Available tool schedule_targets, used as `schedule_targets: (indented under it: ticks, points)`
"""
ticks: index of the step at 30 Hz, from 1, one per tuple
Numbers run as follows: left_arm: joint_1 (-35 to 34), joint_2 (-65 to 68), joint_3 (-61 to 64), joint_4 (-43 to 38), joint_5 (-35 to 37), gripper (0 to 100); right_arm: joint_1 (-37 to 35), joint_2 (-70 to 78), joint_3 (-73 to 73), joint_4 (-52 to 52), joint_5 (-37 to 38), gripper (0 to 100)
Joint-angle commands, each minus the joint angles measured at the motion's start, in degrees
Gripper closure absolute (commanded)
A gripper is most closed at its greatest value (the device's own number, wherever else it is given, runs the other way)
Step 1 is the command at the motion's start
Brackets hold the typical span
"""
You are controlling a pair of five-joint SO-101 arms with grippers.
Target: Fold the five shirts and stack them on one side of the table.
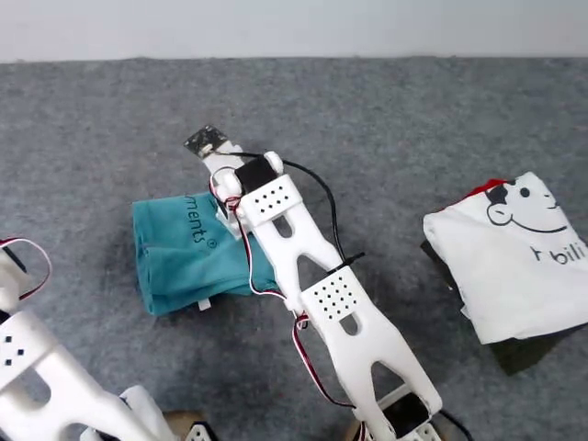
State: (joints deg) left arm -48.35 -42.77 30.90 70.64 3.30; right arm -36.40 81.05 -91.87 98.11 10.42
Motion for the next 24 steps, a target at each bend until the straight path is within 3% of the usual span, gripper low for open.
schedule_targets:
  ticks: [1, 12, 18, 24]
  points:
    - [0.44, -0.35, -0.31, -0.26, 0.26, 97, -0.48, -1.54, 0.09, 0.92, 1.32, 98.9]
    - [0.26, -0.44, -0.31, -0.26, 0.26, 97, 1.45, -20.97, 0.62, 4.88, -2.81, 98.8]
    - [0.35, -0.44, -0.40, -0.26, 0.26, 97, 8.84, -30.90, 1.49, 5.05, -3.69, 98.8]
    - [0.44, -0.44, -0.48, -0.26, 0.26, 97, 17.89, -37.05, 17.41, 4.97, -9.05, 98.8]
